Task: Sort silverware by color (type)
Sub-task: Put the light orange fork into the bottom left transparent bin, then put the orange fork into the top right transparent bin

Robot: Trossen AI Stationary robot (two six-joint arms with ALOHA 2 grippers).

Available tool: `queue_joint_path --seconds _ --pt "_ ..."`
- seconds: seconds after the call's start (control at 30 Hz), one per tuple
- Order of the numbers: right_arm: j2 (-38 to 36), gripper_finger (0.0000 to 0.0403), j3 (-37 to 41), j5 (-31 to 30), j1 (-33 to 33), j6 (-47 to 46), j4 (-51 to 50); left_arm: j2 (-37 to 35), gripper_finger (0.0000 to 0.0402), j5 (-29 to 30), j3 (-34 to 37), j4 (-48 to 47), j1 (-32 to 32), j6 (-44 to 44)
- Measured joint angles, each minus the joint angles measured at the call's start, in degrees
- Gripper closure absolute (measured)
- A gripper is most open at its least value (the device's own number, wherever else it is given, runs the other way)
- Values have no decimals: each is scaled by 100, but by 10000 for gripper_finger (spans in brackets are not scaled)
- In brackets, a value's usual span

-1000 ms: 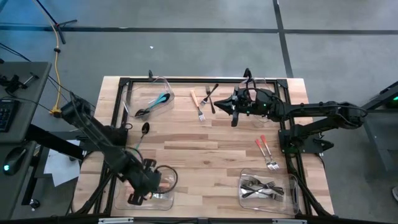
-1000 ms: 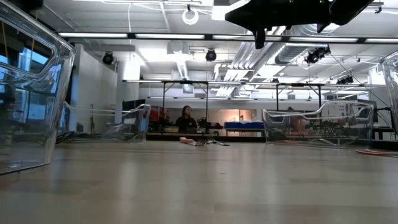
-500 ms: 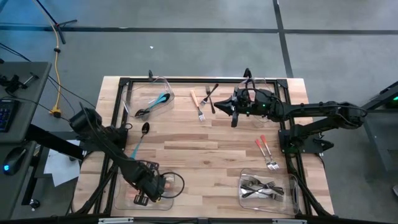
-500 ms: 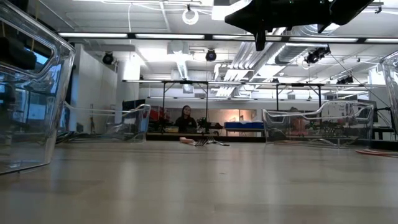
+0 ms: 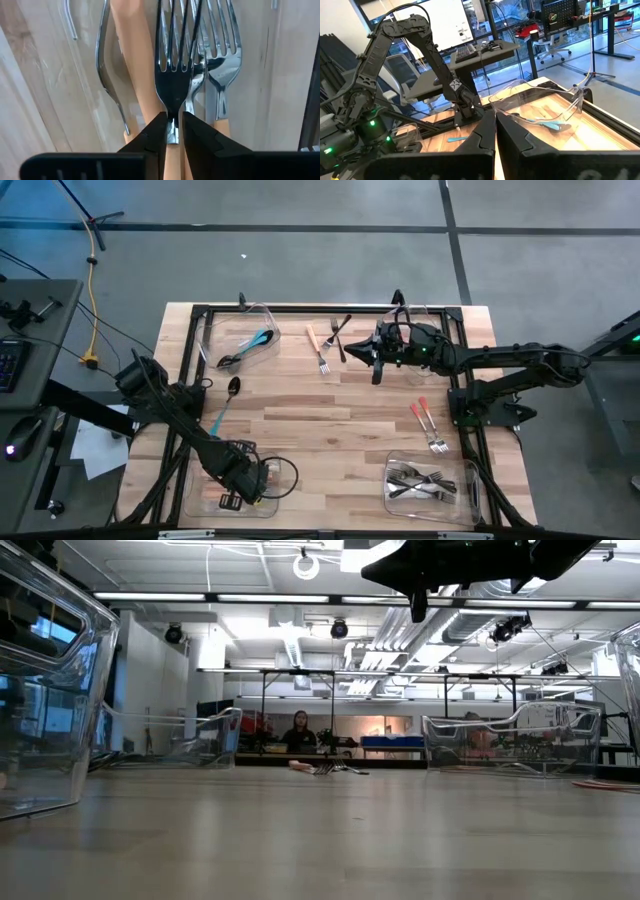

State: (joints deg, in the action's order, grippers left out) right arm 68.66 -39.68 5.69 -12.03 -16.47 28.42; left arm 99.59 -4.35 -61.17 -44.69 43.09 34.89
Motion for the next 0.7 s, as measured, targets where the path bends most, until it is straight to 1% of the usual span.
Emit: queue_joint_path --seconds 0.3,0.47,0.7 --pt "0 403 0 0 -1 0 -15 -12 318 -47 0 17 -4 47" --pt "0 403 0 0 -2 0 -55 -17 288 -50 0 242 -7 49" --pt "0 403 0 0 -2 1 -193 -17 248 -120 0 247 -22 93"
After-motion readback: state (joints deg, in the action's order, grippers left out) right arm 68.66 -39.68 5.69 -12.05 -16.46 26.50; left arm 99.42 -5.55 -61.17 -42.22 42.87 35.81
